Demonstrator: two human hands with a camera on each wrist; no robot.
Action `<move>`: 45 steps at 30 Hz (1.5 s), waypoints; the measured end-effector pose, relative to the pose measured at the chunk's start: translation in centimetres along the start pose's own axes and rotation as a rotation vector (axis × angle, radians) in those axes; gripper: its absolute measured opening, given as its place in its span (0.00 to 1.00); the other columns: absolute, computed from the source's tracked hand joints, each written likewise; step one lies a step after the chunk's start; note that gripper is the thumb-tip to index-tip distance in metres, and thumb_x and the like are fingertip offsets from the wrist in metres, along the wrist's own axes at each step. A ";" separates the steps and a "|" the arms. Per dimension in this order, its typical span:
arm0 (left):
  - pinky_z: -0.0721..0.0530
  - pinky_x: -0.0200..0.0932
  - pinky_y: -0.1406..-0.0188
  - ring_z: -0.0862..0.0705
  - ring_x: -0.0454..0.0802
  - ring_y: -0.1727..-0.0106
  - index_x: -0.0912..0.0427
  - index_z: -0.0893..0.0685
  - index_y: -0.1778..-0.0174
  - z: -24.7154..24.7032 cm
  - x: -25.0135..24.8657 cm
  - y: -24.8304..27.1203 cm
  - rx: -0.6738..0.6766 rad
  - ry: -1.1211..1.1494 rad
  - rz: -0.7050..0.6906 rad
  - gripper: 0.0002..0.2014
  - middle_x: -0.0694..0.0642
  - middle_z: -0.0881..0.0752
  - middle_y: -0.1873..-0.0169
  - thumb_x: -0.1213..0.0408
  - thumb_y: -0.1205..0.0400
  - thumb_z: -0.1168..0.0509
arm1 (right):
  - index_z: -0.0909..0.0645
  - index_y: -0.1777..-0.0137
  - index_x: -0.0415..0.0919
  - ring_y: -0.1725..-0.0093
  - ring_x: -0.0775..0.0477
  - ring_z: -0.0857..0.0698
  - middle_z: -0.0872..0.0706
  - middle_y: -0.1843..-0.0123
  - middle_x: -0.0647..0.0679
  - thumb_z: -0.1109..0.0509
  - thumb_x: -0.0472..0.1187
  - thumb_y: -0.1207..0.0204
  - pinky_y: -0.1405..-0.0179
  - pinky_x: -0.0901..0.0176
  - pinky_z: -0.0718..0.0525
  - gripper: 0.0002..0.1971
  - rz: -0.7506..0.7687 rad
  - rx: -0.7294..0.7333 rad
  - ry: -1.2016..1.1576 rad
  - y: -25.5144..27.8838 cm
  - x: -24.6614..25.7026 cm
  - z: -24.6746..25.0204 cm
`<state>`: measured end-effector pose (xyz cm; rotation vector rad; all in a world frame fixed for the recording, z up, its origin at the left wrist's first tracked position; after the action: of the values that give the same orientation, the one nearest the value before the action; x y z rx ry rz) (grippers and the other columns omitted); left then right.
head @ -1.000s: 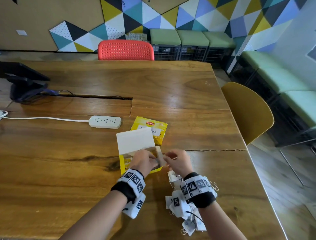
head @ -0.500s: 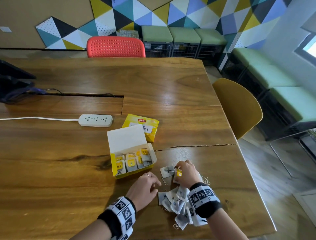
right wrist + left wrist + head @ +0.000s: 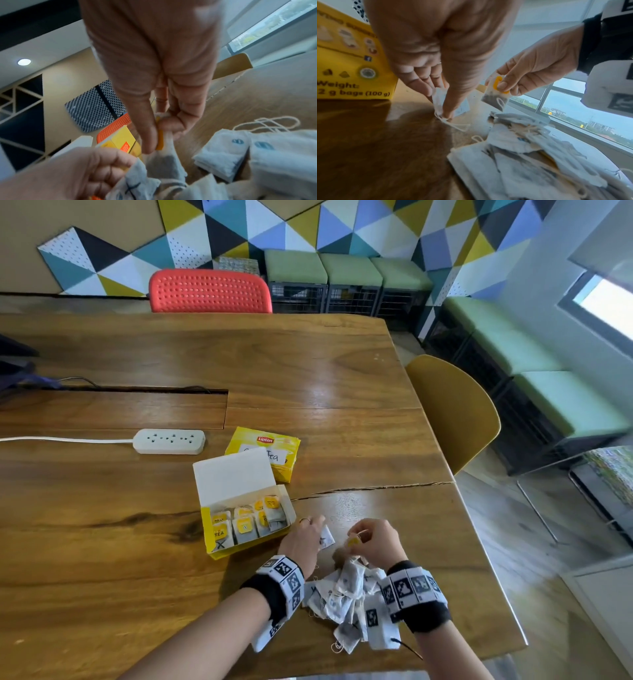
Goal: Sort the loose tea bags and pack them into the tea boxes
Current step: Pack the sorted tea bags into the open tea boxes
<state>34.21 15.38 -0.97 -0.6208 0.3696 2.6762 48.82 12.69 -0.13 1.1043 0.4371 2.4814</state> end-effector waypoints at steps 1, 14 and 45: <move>0.18 0.40 0.46 0.20 0.53 0.37 0.56 0.29 0.29 0.1 0.0 0.1 -0.003 -0.021 0.007 0.19 0.56 0.19 0.38 0.72 0.16 0.38 | 0.16 0.58 0.45 0.64 0.52 0.13 0.11 0.63 0.50 0.19 0.35 0.34 0.74 0.67 0.17 0.09 -0.016 -0.003 -0.053 0.2 -0.3 0.2; 0.24 0.21 0.57 0.18 0.34 0.59 0.53 0.08 0.64 3.9 1.6 2.1 -0.111 0.573 0.089 0.19 0.52 0.10 0.54 0.81 0.24 0.37 | 0.14 0.49 0.32 0.59 0.45 0.13 0.11 0.55 0.40 0.29 0.24 0.26 0.64 0.60 0.14 0.08 0.066 0.093 -0.668 3.1 3.1 1.9; 0.13 0.52 0.44 0.12 0.49 0.48 0.55 0.18 0.45 11.5 12.2 4.1 -0.436 1.029 0.351 0.11 0.55 0.11 0.49 0.70 0.21 0.29 | 0.21 0.49 0.45 0.51 0.54 0.16 0.16 0.53 0.56 0.20 0.45 0.31 0.59 0.67 0.20 0.15 0.203 -0.065 -0.213 -0.2 11.9 -2.7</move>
<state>18.12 19.02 4.04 -2.2386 0.1337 2.5132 39.45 18.06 5.65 1.4307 0.1884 2.4896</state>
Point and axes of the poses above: each hand's wrist, its own y-axis away from the middle knuckle, its own z-axis out of the back of the hand, x = y × z, the point moved 10 cm from there along -y, towards the middle knuckle
